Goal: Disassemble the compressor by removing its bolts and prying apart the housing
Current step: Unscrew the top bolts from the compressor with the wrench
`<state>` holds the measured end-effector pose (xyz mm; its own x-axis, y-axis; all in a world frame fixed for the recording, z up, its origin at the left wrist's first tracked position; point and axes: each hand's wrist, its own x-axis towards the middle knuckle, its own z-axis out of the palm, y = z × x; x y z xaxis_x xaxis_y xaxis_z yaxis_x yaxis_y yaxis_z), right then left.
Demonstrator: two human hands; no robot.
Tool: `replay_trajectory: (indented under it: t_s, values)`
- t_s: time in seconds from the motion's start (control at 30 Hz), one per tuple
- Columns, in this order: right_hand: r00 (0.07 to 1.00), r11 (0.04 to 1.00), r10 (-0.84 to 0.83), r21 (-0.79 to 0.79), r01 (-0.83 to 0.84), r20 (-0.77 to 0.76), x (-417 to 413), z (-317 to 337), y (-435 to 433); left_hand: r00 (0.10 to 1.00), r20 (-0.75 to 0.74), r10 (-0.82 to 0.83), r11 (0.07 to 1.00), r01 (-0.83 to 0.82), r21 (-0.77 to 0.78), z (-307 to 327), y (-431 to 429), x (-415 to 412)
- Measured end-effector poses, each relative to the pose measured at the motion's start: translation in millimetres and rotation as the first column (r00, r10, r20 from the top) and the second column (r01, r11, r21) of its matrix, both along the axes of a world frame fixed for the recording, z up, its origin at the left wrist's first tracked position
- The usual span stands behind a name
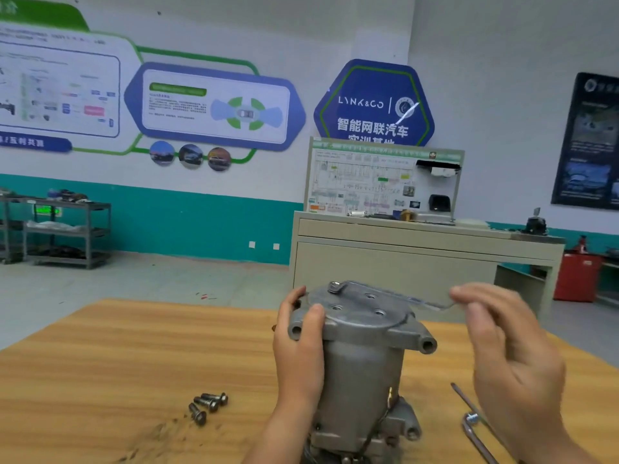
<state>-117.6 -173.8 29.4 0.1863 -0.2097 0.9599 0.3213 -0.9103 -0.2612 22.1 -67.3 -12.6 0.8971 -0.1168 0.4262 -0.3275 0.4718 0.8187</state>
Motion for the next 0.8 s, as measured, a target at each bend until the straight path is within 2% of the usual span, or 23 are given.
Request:
replay_trajectory:
  t_s: [0.07,0.13,0.17,0.23,0.3,0.33,0.4,0.47,0.53,0.63,0.7,0.8]
  values:
    - [0.986,0.986,-0.144,0.068,0.150,-0.081,13.6,5.0,-43.1,0.999,-0.019,-0.030,0.999,0.029,-0.034,3.7,-3.7,0.8]
    - [0.919,0.951,-0.269,0.074,0.301,-0.287,36.7,17.4,-80.3,1.000,0.017,-0.021,1.000,0.021,-0.003,3.7,-4.7,-2.0]
    - [0.843,0.925,-0.349,-0.005,0.380,-0.408,51.2,26.0,-94.4,1.000,0.016,-0.022,1.000,0.023,-0.014,1.8,-5.2,-1.7]
    - [0.617,0.843,-0.528,-0.270,0.465,-0.584,84.2,49.2,-110.7,1.000,0.007,-0.019,1.000,0.019,-0.022,0.1,-5.1,1.9]
    - [0.383,0.773,-0.626,-0.475,0.421,-0.679,116.1,73.8,-104.4,0.999,0.010,-0.034,0.999,0.035,-0.019,0.4,-4.5,-0.6]
    - [0.298,0.764,-0.636,-0.525,0.374,-0.712,131.0,83.1,-96.9,0.999,0.013,-0.038,0.999,0.038,-0.019,0.5,-4.7,-1.2]
    - [0.176,0.788,-0.604,-0.549,0.278,-0.777,154.3,94.9,-76.3,0.999,0.026,-0.024,0.999,0.025,-0.033,0.4,-5.5,-0.9]
    - [0.106,0.842,-0.532,-0.514,0.163,-0.840,175.2,98.7,-49.6,0.999,0.028,-0.018,0.998,0.020,-0.062,1.6,-5.2,-1.2]
    - [0.080,0.887,-0.463,-0.460,0.048,-0.883,196.2,95.9,-19.8,1.000,0.017,-0.006,0.997,0.008,-0.074,2.3,-4.8,-2.3]
    - [0.085,0.913,-0.406,-0.408,-0.016,-0.910,219.1,80.7,35.1,0.999,0.047,0.004,0.998,-0.001,-0.062,2.4,-5.3,-0.9]
    - [0.199,0.866,-0.475,-0.495,-0.065,-0.857,213.4,67.0,78.6,0.997,0.076,0.023,0.998,-0.018,-0.059,2.7,-5.0,-0.3]
    - [0.507,0.814,-0.470,-0.577,-0.069,-0.723,162.2,53.5,128.2,0.990,0.127,0.056,0.998,-0.059,0.023,1.0,-5.3,-0.2]
